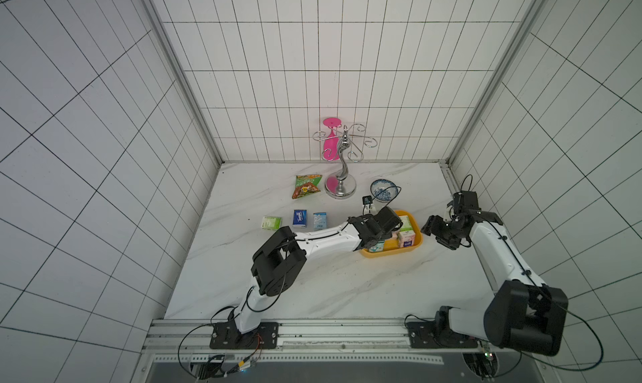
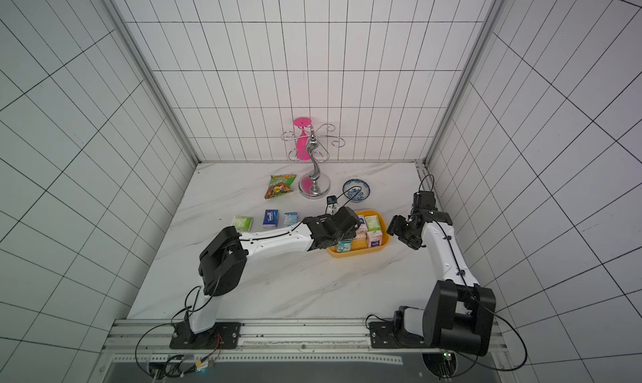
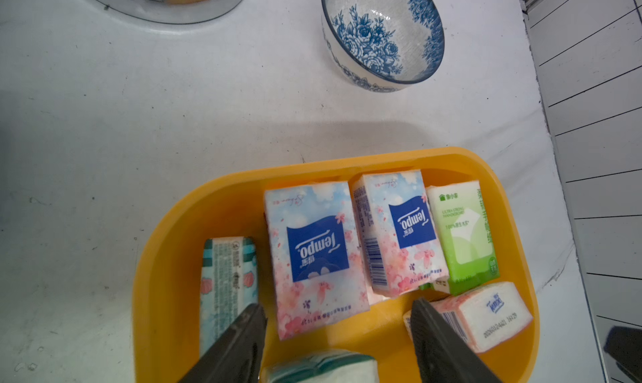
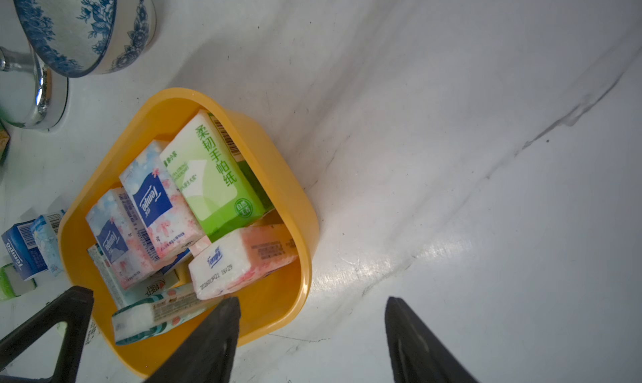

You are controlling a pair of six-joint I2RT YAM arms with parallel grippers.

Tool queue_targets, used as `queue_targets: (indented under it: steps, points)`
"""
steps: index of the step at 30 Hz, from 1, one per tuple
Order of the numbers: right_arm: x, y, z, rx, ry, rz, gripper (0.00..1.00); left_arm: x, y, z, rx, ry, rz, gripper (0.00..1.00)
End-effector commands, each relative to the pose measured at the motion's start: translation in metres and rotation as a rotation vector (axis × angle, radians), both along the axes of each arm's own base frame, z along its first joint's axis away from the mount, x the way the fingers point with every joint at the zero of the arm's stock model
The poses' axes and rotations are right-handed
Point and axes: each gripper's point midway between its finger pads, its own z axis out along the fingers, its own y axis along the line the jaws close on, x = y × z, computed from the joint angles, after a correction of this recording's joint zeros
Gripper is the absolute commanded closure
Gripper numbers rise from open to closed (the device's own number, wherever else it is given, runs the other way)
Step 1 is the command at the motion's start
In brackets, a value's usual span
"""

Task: Put the pocket tissues into the storage box
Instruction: Place the pocket tissues in the storage box.

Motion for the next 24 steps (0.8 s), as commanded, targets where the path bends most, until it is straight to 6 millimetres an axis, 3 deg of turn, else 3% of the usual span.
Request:
queue_targets:
  steps: [1, 3, 6, 11, 17, 21, 24]
  points:
    - [-0.002, 0.000, 0.004, 0.009, 0.004, 0.009, 0.30, -0.003, 0.011, 0.009, 0.020, -0.020, 0.014, 0.28]
    - [-0.003, 0.002, 0.004, 0.018, 0.006, 0.014, 0.30, -0.002, 0.016, 0.017, 0.026, -0.038, 0.021, 0.22]
    - [-0.005, 0.007, 0.007, 0.027, 0.003, 0.025, 0.30, -0.001, 0.029, 0.038, 0.034, -0.084, 0.029, 0.20]
    - [-0.010, 0.027, 0.019, 0.031, -0.020, 0.072, 0.30, 0.000, 0.064, 0.063, 0.064, -0.117, -0.011, 0.17]
    - [-0.014, 0.070, 0.037, 0.039, -0.065, 0.168, 0.30, 0.003, 0.143, 0.053, 0.014, 0.034, -0.080, 0.18]
    - [-0.020, 0.085, 0.044, 0.027, -0.082, 0.202, 0.30, -0.001, 0.209, 0.045, 0.046, 0.061, -0.046, 0.18]
    - [-0.024, 0.090, 0.048, 0.031, -0.091, 0.209, 0.30, -0.006, 0.244, 0.037, 0.045, 0.082, -0.024, 0.18]
